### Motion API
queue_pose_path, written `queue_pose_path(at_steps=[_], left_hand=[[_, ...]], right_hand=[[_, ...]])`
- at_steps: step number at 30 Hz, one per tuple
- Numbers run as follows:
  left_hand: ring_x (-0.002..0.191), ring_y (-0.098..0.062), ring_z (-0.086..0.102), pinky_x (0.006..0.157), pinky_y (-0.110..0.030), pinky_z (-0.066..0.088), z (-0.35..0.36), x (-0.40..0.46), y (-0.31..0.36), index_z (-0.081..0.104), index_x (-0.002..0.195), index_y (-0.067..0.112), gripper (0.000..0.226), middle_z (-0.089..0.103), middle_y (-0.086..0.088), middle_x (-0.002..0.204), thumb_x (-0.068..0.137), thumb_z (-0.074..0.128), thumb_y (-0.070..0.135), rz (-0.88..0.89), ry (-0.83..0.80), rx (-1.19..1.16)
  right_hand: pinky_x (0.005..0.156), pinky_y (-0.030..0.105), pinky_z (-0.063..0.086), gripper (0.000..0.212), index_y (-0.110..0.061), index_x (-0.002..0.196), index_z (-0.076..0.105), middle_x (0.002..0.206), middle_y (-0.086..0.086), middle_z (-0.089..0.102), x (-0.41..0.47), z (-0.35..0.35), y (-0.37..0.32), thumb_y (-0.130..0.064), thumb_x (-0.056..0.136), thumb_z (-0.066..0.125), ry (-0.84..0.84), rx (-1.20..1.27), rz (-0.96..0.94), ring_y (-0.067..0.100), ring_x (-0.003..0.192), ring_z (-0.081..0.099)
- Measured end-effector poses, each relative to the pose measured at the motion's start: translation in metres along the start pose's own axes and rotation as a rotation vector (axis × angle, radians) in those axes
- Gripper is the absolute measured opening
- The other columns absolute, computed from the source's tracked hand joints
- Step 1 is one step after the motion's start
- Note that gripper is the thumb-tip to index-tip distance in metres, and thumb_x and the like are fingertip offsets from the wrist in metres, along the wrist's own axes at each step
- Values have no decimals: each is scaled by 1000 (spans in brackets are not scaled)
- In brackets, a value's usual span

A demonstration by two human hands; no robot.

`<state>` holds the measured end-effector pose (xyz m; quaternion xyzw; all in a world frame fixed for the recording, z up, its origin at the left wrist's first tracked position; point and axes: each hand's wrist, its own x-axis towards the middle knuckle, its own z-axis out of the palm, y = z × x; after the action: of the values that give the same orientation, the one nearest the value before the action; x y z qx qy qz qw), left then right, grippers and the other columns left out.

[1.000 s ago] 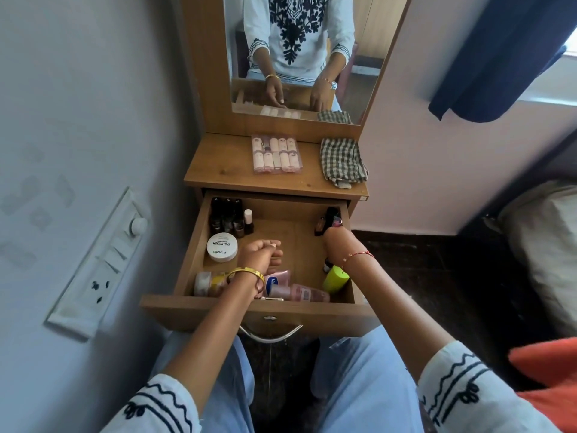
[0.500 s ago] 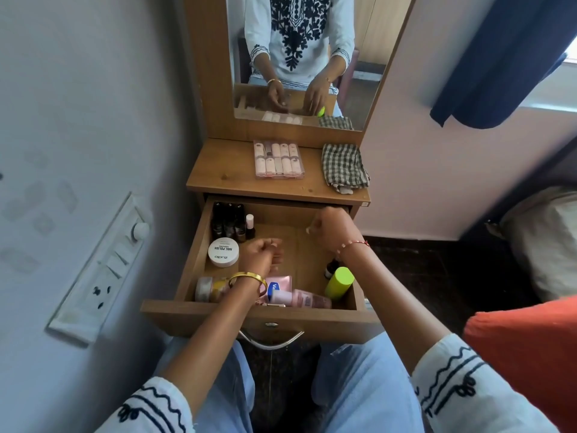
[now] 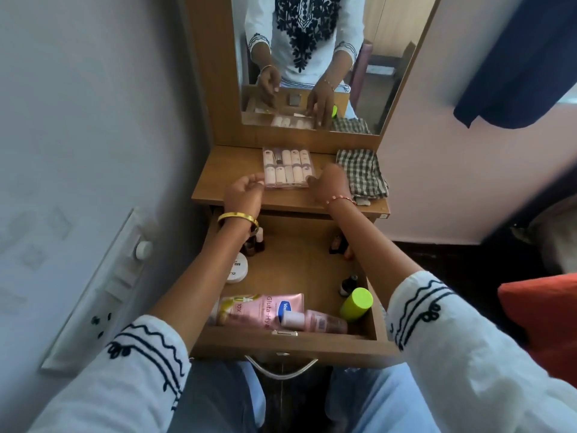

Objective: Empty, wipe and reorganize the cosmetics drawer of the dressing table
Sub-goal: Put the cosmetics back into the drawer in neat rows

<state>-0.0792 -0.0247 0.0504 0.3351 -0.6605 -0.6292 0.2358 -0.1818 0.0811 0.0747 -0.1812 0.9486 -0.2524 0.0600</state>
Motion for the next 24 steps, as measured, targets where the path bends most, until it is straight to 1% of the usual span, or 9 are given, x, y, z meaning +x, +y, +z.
queue_pose_path(at_steps=[4, 8, 10, 11, 13, 16, 19, 21, 24], left_hand=[[116, -21, 55, 99, -33, 47, 8, 19, 1, 50, 129, 12, 36, 57, -6, 127, 93, 44, 9, -56, -46, 100], [99, -15, 57, 84, -25, 49, 7, 31, 0, 47, 131, 9, 38, 59, -5, 114, 93, 46, 10, -157, -107, 0], [100, -16, 56, 85, -25, 49, 3, 33, -1, 47, 130, 6, 37, 59, -8, 115, 93, 46, 8, -204, -122, -100], [103, -17, 57, 86, -26, 48, 1, 32, -1, 47, 129, 6, 36, 59, -10, 117, 93, 46, 8, -217, -123, -140], [106, -19, 58, 87, -26, 49, -2, 29, -3, 49, 126, 6, 34, 60, -12, 119, 92, 49, 10, -229, -110, -196], [94, -16, 63, 75, -23, 53, -6, 19, -10, 49, 125, 5, 36, 63, -11, 110, 90, 54, 12, -249, -103, -265], [78, -15, 63, 63, -23, 57, -7, 10, -11, 46, 126, -2, 40, 64, -11, 98, 89, 56, 9, -306, -112, -365], [74, -17, 62, 58, -21, 56, -7, 3, -11, 45, 125, -6, 40, 62, -11, 91, 88, 57, 4, -335, -109, -411], [71, -17, 61, 57, -19, 56, -9, -9, -10, 49, 122, -7, 38, 62, -10, 83, 86, 58, 1, -337, -87, -431]], right_hand=[[76, 28, 42, 32, 5, 110, 58, 118, 19, 60, 9, 11, -2, -22, 96, 47, -8, 63, 44, 29, 106, 59], [77, 30, 44, 39, 3, 111, 58, 120, 20, 59, 17, 16, -5, -31, 93, 52, -16, 89, 94, 30, 106, 59], [80, 32, 46, 38, 2, 110, 58, 118, 18, 59, 18, 16, -5, -31, 91, 55, -26, 107, 113, 29, 107, 59], [78, 32, 46, 33, 0, 104, 59, 112, 16, 61, 18, 17, -5, -30, 90, 57, -34, 124, 117, 29, 105, 59], [60, 26, 42, 24, -9, 78, 54, 82, 6, 59, 14, 17, -3, -29, 89, 58, -29, 149, 112, 25, 90, 59], [45, 21, 25, 23, -11, 81, 47, 62, -4, 40, 5, 17, 1, -29, 86, 60, 15, 200, 105, 16, 67, 47], [43, 20, 30, 23, -10, 89, 45, 68, -4, 46, -5, 18, 5, -24, 84, 64, 49, 376, 137, 14, 65, 48], [36, 18, 40, 25, -10, 93, 43, 88, 4, 60, -12, 17, 7, -17, 84, 66, 41, 616, 201, 18, 66, 57], [38, 15, 48, 23, -9, 95, 43, 99, 16, 65, -24, 12, 10, -10, 86, 64, 31, 878, 250, 13, 51, 61]])
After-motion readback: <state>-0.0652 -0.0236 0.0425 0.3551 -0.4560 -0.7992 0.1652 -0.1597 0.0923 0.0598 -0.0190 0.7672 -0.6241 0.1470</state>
